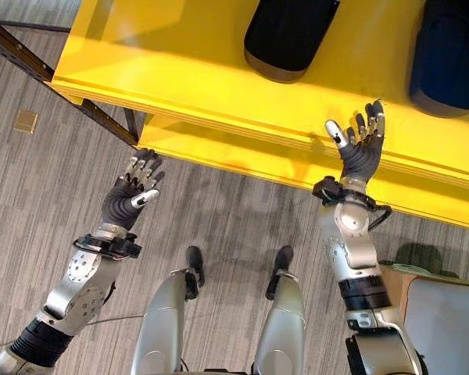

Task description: Move parts from the plastic box to the shelf.

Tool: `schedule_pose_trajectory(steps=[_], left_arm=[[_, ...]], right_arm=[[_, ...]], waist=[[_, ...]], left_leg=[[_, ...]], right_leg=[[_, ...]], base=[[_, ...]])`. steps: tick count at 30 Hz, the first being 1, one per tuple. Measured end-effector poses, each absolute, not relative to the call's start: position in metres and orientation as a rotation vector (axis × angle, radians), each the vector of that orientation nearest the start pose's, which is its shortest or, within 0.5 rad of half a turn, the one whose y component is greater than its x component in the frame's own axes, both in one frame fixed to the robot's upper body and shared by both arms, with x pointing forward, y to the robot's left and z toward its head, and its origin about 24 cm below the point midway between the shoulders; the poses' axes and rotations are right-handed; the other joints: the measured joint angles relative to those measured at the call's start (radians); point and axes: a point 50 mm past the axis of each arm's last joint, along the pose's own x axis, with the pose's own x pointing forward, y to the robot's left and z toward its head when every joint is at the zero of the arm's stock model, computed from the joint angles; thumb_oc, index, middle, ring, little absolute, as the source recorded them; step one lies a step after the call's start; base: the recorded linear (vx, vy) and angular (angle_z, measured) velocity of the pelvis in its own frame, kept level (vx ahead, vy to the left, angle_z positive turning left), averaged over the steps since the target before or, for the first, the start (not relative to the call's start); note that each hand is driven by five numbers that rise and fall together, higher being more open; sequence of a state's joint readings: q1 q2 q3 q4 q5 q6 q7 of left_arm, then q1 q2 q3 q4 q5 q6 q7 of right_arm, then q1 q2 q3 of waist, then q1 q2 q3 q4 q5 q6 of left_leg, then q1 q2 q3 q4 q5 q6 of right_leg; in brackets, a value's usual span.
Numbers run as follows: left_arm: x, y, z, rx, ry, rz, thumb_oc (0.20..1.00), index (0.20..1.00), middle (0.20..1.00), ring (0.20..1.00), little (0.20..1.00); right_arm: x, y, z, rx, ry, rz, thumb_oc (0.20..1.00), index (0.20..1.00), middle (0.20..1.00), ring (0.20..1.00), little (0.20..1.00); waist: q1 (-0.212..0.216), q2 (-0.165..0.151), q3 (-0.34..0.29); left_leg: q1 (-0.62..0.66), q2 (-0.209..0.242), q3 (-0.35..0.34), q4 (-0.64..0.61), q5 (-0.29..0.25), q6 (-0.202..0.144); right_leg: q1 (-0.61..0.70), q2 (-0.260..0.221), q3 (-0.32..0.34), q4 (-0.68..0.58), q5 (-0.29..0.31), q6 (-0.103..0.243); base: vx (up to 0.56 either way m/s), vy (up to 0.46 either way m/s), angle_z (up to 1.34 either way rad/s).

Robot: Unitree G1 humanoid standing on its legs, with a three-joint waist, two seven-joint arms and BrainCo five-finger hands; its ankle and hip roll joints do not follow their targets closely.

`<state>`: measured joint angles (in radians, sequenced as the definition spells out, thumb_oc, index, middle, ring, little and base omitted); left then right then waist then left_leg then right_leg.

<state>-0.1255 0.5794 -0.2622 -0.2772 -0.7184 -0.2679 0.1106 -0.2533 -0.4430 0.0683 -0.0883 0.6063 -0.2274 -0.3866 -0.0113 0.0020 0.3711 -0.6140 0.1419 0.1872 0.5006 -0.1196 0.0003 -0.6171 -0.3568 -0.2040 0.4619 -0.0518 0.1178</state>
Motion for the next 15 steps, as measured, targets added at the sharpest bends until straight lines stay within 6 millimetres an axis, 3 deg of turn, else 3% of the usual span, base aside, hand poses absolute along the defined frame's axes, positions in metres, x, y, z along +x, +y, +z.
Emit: schedule_pose_trajectory(steps=[5,10,15], left_arm=[[0.247,0.167,0.175,-0.221,-0.566,-0.304,1.000,1.000,1.000,1.000,1.000],[0.248,0.156,0.213,-0.129,-0.774,-0.322,1.000,1.000,1.000,1.000,1.000],[0.253,0.140,0.238,-0.081,-0.893,-0.332,1.000,1.000,1.000,1.000,1.000]], right_arm=[[0.259,-0.203,0.136,0.254,-0.409,-0.087,1.000,1.000,1.000,1.000,1.000],[0.245,-0.200,0.124,0.272,-0.370,-0.016,1.000,1.000,1.000,1.000,1.000],[0.240,-0.197,0.114,0.280,-0.328,0.022,1.000,1.000,1.000,1.000,1.000]], waist=[[-0.019,-0.011,-0.003],[-0.052,-0.032,-0.016],[-0.066,-0.043,-0.030]], left_leg=[[0.042,0.005,0.000,-0.020,-0.001,-0.007],[0.073,0.011,0.002,-0.032,0.004,-0.019],[0.108,0.012,0.013,-0.044,0.010,-0.028]], right_leg=[[0.019,0.003,0.000,0.022,-0.025,-0.008],[0.035,0.006,0.000,0.041,-0.044,-0.015],[0.052,0.007,0.005,0.043,-0.047,-0.011]], base=[[-0.01,-0.016,0.00],[0.00,-0.021,-0.02],[0.00,0.001,-0.03]])
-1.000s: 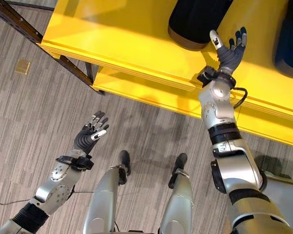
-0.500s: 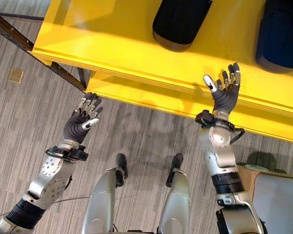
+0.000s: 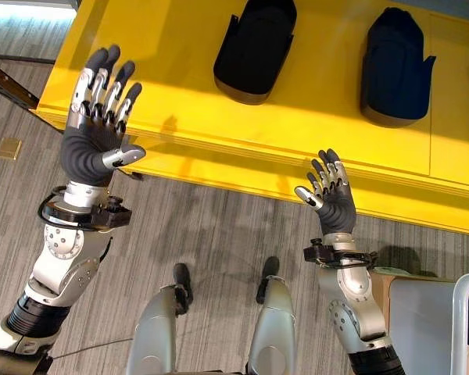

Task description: Move parts from the plastic box to the shelf.

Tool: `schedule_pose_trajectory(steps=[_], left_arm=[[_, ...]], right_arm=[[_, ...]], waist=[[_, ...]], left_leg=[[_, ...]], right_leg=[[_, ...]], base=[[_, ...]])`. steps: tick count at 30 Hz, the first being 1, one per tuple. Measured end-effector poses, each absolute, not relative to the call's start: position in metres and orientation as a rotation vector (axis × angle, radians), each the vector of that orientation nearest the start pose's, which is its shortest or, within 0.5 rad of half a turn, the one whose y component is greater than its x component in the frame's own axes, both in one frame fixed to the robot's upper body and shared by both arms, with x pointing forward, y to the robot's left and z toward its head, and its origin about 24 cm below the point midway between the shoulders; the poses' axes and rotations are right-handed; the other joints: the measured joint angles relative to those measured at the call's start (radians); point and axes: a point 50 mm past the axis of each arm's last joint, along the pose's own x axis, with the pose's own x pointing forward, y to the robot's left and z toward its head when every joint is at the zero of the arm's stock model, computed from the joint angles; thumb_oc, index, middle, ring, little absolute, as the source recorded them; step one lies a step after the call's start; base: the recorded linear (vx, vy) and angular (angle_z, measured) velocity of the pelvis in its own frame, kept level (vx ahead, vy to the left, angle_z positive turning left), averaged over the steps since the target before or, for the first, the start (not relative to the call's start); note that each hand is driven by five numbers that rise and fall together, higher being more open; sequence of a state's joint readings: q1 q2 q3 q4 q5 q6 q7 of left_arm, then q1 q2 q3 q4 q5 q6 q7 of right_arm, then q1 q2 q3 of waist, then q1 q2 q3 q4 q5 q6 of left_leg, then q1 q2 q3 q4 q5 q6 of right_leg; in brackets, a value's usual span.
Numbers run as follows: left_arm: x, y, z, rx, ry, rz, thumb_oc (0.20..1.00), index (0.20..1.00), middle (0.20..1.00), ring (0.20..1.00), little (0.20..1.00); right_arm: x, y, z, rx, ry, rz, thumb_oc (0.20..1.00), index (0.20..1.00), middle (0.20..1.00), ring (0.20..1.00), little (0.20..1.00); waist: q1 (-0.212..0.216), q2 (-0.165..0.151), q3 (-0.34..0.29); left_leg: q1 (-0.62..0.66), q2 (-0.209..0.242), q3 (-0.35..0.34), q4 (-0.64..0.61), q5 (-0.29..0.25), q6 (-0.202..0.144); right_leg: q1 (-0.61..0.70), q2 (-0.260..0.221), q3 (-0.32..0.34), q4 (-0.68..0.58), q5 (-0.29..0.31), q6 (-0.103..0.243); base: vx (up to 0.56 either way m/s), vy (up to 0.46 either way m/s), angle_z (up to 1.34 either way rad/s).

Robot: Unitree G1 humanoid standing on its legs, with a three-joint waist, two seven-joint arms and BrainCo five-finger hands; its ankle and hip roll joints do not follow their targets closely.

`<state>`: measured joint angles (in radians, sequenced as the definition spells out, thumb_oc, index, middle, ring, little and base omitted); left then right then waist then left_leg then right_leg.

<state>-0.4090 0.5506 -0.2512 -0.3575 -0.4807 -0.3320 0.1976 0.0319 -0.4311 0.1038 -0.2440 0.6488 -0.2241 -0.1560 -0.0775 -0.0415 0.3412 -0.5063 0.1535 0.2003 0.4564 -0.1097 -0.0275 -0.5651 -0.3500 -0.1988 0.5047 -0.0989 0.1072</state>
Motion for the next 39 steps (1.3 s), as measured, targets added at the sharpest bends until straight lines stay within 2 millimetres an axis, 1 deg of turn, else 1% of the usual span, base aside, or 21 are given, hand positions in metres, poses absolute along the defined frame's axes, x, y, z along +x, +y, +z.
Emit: schedule_pose_trajectory(steps=[2,4,5,6,7,8,10,13,14,18,20,22,23,24,25,26,28,29,34,36,39], left_arm=[[0.261,0.131,0.244,-0.073,-0.912,-0.349,1.000,1.000,1.000,1.000,1.000],[0.273,0.126,0.244,-0.056,-0.901,-0.319,1.000,1.000,1.000,1.000,1.000],[0.279,0.125,0.242,-0.053,-0.880,-0.309,1.000,1.000,1.000,1.000,1.000],[0.283,0.125,0.238,-0.051,-0.858,-0.297,1.000,1.000,1.000,1.000,1.000],[0.291,0.124,0.233,-0.049,-0.826,-0.280,1.000,1.000,1.000,1.000,1.000],[0.302,0.124,0.225,-0.052,-0.775,-0.244,1.000,1.000,1.000,1.000,1.000],[0.313,0.124,0.219,-0.034,-0.730,-0.216,1.000,1.000,1.000,1.000,1.000],[0.325,0.127,0.213,-0.015,-0.685,-0.171,1.000,1.000,1.000,1.000,1.000],[0.338,0.131,0.207,0.000,-0.630,-0.115,1.000,1.000,1.000,1.000,1.000],[0.347,0.137,0.200,0.014,-0.579,-0.055,1.000,1.000,1.000,1.000,1.000],[0.358,0.148,0.191,0.053,-0.521,0.017,1.000,1.000,1.000,1.000,1.000],[0.363,0.163,0.190,0.083,-0.500,0.095,1.000,1.000,1.000,1.000,1.000],[0.364,0.175,0.193,0.104,-0.501,0.140,1.000,1.000,1.000,1.000,1.000],[0.365,0.179,0.196,0.110,-0.509,0.156,1.000,1.000,1.000,1.000,1.000],[0.367,0.193,0.204,0.144,-0.521,0.210,1.000,1.000,1.000,1.000,1.000],[0.369,0.198,0.210,0.146,-0.530,0.236,1.000,1.000,1.000,1.000,1.000],[0.369,0.204,0.221,0.150,-0.560,0.269,1.000,1.000,1.000,1.000,1.000],[0.369,0.210,0.228,0.159,-0.580,0.299,1.000,1.000,1.000,1.000,1.000],[0.371,0.216,0.249,0.188,-0.632,0.354,1.000,1.000,1.000,1.000,1.000],[0.375,0.219,0.255,0.203,-0.632,0.379,1.000,1.000,1.000,1.000,1.000],[0.384,0.220,0.263,0.277,-0.614,0.386,1.000,1.000,1.000,1.000,1.000]], right_arm=[[0.238,-0.194,0.110,0.284,-0.308,0.051,1.000,1.000,1.000,1.000,1.000],[0.238,-0.193,0.110,0.289,-0.308,0.057,1.000,1.000,1.000,1.000,1.000],[0.239,-0.192,0.111,0.292,-0.311,0.062,1.000,1.000,1.000,1.000,1.000],[0.237,-0.193,0.108,0.291,-0.299,0.057,1.000,1.000,1.000,1.000,1.000],[0.237,-0.193,0.109,0.291,-0.303,0.060,1.000,1.000,1.000,1.000,1.000],[0.236,-0.192,0.108,0.291,-0.297,0.066,1.000,1.000,1.000,1.000,1.000],[0.234,-0.194,0.107,0.288,-0.292,0.066,1.000,1.000,1.000,1.000,1.000],[0.228,-0.197,0.099,0.294,-0.261,0.052,1.000,1.000,1.000,1.000,1.000],[0.225,-0.198,0.097,0.299,-0.247,0.050,1.000,1.000,1.000,1.000,1.000],[0.220,-0.201,0.091,0.309,-0.217,0.038,1.000,1.000,1.000,1.000,1.000],[0.220,-0.201,0.091,0.309,-0.219,0.053,1.000,1.000,1.000,1.000,1.000],[0.219,-0.200,0.093,0.310,-0.228,0.067,1.000,1.000,1.000,1.000,1.000],[0.219,-0.198,0.097,0.327,-0.242,0.078,1.000,1.000,1.000,1.000,1.000],[0.218,-0.199,0.096,0.326,-0.239,0.075,1.000,1.000,1.000,1.000,1.000],[0.219,-0.199,0.098,0.316,-0.243,0.087,1.000,1.000,1.000,1.000,1.000],[0.218,-0.200,0.099,0.310,-0.242,0.090,1.000,1.000,1.000,1.000,1.000],[0.217,-0.201,0.098,0.302,-0.237,0.091,1.000,1.000,1.000,1.000,1.000],[0.218,-0.200,0.099,0.305,-0.237,0.099,1.000,1.000,1.000,1.000,1.000],[0.219,-0.201,0.100,0.313,-0.239,0.103,1.000,1.000,1.000,1.000,1.000],[0.219,-0.201,0.099,0.313,-0.239,0.104,1.000,1.000,1.000,1.000,1.000],[0.219,-0.200,0.100,0.312,-0.240,0.112,1.000,1.000,1.000,1.000,1.000]], waist=[[-0.011,-0.003,-0.018],[-0.020,-0.003,-0.022],[-0.024,-0.003,-0.025],[-0.045,-0.006,-0.030],[-0.039,-0.002,-0.035],[-0.049,-0.007,-0.045],[-0.071,-0.007,-0.049],[-0.092,-0.011,-0.056],[-0.095,-0.007,-0.063],[-0.108,-0.008,-0.064],[-0.111,-0.008,-0.064],[-0.121,-0.008,-0.064],[-0.125,-0.008,-0.064],[-0.131,-0.008,-0.064],[-0.128,-0.008,-0.063],[-0.127,-0.008,-0.063],[-0.127,-0.011,-0.061],[-0.126,-0.010,-0.061],[-0.140,-0.013,-0.054],[-0.141,-0.016,-0.049],[-0.150,-0.016,-0.046]], left_leg=[[0.024,0.000,0.011,-0.002,-0.004,-0.001],[0.036,0.000,0.015,-0.004,-0.005,0.001],[0.036,0.004,0.018,-0.006,-0.006,0.002],[0.036,0.006,0.021,0.001,-0.008,-0.002],[0.036,0.007,0.023,-0.001,-0.008,-0.001],[0.037,0.012,0.039,0.000,-0.012,0.000],[0.036,0.019,0.046,0.005,-0.016,-0.003],[0.041,0.029,0.060,0.001,-0.017,-0.003],[0.045,0.032,0.067,0.001,-0.019,-0.005],[0.053,0.042,0.082,-0.001,-0.020,-0.006],[0.059,0.048,0.093,0.001,-0.020,-0.007],[0.058,0.057,0.099,0.002,-0.024,-0.013],[0.058,0.062,0.104,0.001,-0.024,-0.013],[0.058,0.065,0.106,0.001,-0.026,-0.015],[0.063,0.080,0.118,-0.001,-0.037,-0.021],[0.066,0.086,0.124,0.000,-0.036,-0.025],[0.065,0.085,0.124,0.008,-0.033,-0.030],[0.066,0.088,0.124,0.002,-0.034,-0.031],[0.067,0.091,0.122,0.000,-0.036,-0.034],[0.065,0.091,0.122,-0.001,-0.036,-0.034],[0.039,0.091,0.123,0.002,-0.036,-0.034]], right_leg=[[0.012,0.003,0.015,-0.003,0.000,0.001],[0.023,0.004,0.021,-0.005,-0.001,0.001],[0.022,0.007,0.022,-0.009,-0.001,0.000],[0.019,0.011,0.027,-0.014,0.000,0.001],[0.019,0.013,0.031,-0.015,0.002,0.005],[0.012,0.019,0.045,-0.025,0.008,0.006],[0.014,0.026,0.047,-0.038,0.018,0.005],[0.014,0.034,0.051,-0.055,0.028,0.008],[0.012,0.038,0.055,-0.061,0.032,0.007],[0.007,0.054,0.075,-0.069,0.043,-0.001],[0.003,0.062,0.086,-0.069,0.043,-0.002],[-0.005,0.070,0.090,-0.070,0.043,-0.001],[-0.010,0.075,0.093,-0.070,0.043,-0.001],[-0.011,0.079,0.097,-0.070,0.043,-0.001],[-0.011,0.090,0.098,-0.083,0.045,0.002],[-0.010,0.092,0.097,-0.084,0.050,0.010],[-0.019,0.093,0.100,-0.071,0.058,-0.002],[-0.023,0.098,0.100,-0.068,0.044,-0.006],[-0.025,0.102,0.101,-0.067,0.044,-0.010],[-0.028,0.102,0.101,-0.067,0.043,-0.009],[-0.053,0.102,0.101,-0.067,0.043,-0.005]], base=[[-0.02,0.010,-0.15],[-0.02,0.011,-0.11],[-0.02,0.016,-0.13],[-0.02,0.014,-0.11],[-0.01,0.004,-0.22],[-0.01,0.004,-0.25],[-0.01,0.000,-0.22],[-0.01,0.003,-0.16],[-0.01,0.004,-0.19],[-0.01,0.001,-0.18],[-0.01,-0.009,-0.18],[0.00,-0.005,-0.17],[0.08,-0.007,-0.17],[0.09,-0.013,-0.28],[0.00,-0.007,-0.30],[0.01,-0.012,-0.23],[0.05,-0.012,-0.06],[0.00,-0.002,-0.06],[0.01,0.003,-0.03],[0.00,0.000,0.00],[0.00,0.000,0.00]])
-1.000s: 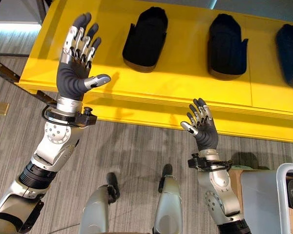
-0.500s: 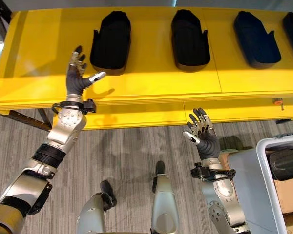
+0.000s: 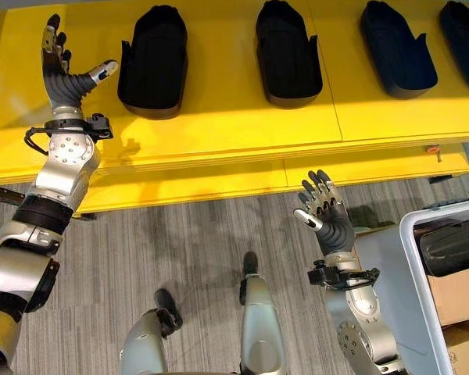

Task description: Move parts from the plastic box to the shelf.

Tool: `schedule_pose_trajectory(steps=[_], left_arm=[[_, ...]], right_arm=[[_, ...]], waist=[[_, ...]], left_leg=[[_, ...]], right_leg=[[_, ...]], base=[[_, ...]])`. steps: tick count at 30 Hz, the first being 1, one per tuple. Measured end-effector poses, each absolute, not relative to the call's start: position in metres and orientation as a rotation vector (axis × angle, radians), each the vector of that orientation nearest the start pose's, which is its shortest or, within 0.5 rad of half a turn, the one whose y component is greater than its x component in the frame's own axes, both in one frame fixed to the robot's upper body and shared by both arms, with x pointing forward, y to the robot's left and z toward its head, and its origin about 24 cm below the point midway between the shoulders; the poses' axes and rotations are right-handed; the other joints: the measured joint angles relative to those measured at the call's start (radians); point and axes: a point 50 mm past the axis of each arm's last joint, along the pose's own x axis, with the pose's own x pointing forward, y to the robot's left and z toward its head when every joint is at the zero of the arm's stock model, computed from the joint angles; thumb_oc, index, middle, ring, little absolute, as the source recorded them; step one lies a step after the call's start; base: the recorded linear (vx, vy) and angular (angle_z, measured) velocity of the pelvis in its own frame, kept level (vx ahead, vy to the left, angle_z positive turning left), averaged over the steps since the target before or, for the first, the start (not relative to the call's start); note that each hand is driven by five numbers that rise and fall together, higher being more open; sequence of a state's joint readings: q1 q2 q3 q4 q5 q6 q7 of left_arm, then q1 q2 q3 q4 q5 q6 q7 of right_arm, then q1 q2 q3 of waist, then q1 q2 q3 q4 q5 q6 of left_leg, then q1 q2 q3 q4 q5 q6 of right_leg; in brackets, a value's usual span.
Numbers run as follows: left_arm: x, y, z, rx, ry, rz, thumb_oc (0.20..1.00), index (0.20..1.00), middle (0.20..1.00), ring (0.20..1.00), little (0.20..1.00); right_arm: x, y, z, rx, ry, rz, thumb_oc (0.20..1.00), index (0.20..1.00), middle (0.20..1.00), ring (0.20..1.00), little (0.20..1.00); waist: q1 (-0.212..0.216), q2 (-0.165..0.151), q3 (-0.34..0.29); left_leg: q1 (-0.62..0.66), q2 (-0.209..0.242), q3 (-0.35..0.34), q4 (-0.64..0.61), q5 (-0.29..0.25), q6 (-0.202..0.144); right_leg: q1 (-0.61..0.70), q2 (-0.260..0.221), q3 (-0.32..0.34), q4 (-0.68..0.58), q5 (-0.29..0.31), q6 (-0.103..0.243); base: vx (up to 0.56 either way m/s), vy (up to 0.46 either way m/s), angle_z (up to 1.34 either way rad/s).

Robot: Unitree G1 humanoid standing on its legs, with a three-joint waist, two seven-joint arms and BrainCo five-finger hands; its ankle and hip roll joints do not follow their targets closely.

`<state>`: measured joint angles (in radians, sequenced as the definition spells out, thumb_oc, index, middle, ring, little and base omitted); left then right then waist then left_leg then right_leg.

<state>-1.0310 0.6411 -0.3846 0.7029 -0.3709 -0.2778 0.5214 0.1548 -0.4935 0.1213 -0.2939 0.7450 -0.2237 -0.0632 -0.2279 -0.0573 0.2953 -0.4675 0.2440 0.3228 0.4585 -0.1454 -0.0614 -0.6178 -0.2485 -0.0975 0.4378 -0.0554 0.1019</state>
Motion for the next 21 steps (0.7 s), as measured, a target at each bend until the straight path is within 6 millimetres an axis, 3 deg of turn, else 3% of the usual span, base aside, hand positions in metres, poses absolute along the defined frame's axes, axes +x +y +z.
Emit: schedule_pose_trajectory(steps=[8,21], left_arm=[[0.402,0.221,0.248,0.359,-0.463,0.378,1.000,1.000,1.000,1.000,1.000],[0.412,0.230,0.238,0.190,-0.312,0.423,1.000,1.000,1.000,1.000,1.000]], right_arm=[[0.218,-0.202,0.101,0.293,-0.229,0.145,1.000,1.000,1.000,1.000,1.000],[0.213,-0.204,0.096,0.304,-0.204,0.139,1.000,1.000,1.000,1.000,1.000]], waist=[[-0.032,0.000,0.047],[-0.033,0.002,0.049]], left_leg=[[-0.005,0.001,0.000,0.015,0.000,0.000],[-0.041,0.003,0.002,0.033,-0.011,-0.006]], right_leg=[[-0.009,0.003,0.010,0.002,0.006,-0.007],[-0.050,0.009,0.034,-0.008,0.024,-0.004]], base=[[-0.01,0.010,-0.04],[0.00,0.011,-0.05]])
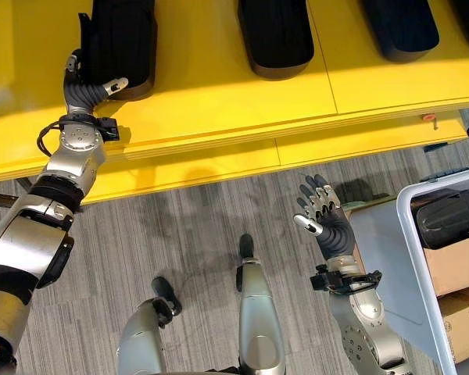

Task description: Move parts from the plastic box to the shelf.

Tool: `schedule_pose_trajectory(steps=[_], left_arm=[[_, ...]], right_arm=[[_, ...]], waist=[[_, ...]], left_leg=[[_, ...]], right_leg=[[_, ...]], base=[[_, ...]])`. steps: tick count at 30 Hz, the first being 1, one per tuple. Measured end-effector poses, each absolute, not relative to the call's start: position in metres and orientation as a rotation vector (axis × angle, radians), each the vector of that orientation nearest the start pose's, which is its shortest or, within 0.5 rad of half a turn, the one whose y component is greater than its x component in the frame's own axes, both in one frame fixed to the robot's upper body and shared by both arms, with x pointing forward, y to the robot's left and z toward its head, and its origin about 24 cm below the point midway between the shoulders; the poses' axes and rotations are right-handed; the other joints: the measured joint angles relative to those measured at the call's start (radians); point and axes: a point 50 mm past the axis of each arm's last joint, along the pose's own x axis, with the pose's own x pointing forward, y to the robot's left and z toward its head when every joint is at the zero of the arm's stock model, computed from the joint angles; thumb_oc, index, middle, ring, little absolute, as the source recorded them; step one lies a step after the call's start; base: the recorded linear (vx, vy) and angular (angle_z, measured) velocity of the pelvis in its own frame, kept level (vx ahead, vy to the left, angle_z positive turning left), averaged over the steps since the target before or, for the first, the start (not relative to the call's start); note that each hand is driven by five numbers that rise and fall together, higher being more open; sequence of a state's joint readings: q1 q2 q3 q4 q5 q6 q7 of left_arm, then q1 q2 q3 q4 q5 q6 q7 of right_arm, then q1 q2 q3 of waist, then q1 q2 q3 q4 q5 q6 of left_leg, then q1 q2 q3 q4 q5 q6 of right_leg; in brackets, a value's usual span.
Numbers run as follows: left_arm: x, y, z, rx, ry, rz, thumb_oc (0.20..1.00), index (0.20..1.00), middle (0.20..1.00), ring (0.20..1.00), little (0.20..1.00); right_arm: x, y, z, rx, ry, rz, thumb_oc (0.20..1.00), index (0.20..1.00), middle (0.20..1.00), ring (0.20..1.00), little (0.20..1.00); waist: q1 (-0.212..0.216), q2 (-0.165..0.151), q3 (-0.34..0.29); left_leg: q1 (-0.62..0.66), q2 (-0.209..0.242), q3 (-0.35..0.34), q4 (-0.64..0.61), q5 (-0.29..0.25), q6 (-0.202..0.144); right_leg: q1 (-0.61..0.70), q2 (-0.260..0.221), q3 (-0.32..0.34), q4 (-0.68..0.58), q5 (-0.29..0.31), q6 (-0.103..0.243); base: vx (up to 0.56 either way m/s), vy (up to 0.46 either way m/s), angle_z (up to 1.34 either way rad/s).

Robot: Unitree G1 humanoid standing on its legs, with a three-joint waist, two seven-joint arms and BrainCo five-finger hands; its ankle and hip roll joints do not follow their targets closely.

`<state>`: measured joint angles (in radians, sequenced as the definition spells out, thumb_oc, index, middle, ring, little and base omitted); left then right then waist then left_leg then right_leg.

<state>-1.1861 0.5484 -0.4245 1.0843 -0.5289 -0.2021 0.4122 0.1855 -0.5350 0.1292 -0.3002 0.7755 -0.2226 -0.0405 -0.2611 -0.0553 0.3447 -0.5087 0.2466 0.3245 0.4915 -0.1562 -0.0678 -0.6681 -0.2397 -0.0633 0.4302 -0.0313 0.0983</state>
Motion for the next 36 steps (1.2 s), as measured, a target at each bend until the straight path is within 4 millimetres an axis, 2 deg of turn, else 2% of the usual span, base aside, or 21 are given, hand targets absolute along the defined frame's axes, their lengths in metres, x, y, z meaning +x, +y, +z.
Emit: schedule_pose_trajectory(steps=[15,25,27,36], left_arm=[[0.414,0.222,0.237,0.160,-0.312,0.403,1.000,1.000,1.000,1.000,1.000],[0.415,0.207,0.235,0.182,-0.317,0.345,1.000,1.000,1.000,1.000,1.000],[0.416,0.199,0.236,0.173,-0.328,0.320,1.000,1.000,1.000,1.000,1.000],[0.416,0.196,0.235,0.171,-0.326,0.311,1.000,1.000,1.000,1.000,1.000]], right_arm=[[0.212,-0.207,0.093,0.286,-0.169,0.163,1.000,1.000,1.000,1.000,1.000],[0.211,-0.207,0.093,0.285,-0.169,0.174,1.000,1.000,1.000,1.000,1.000],[0.211,-0.207,0.093,0.292,-0.167,0.173,1.000,1.000,1.000,1.000,1.000],[0.211,-0.207,0.093,0.292,-0.168,0.174,1.000,1.000,1.000,1.000,1.000]], waist=[[0.011,0.001,0.000],[0.005,0.002,-0.003],[0.007,0.004,-0.007],[0.007,0.006,-0.007]], left_leg=[[-0.001,0.000,0.006,0.011,-0.005,0.001],[-0.008,0.000,0.007,0.029,-0.013,0.006],[-0.024,0.002,0.007,0.039,-0.015,0.006],[-0.025,0.004,0.007,0.047,-0.015,0.007]], right_leg=[[-0.009,0.000,0.012,0.011,0.008,-0.003],[-0.011,0.000,0.020,0.009,0.008,0.000],[-0.022,0.000,0.022,0.009,0.016,-0.003],[-0.022,0.000,0.022,0.012,0.019,-0.004]], base=[[0.00,0.001,0.00],[0.00,0.000,0.00],[0.00,0.000,0.00],[0.00,0.000,0.00]])
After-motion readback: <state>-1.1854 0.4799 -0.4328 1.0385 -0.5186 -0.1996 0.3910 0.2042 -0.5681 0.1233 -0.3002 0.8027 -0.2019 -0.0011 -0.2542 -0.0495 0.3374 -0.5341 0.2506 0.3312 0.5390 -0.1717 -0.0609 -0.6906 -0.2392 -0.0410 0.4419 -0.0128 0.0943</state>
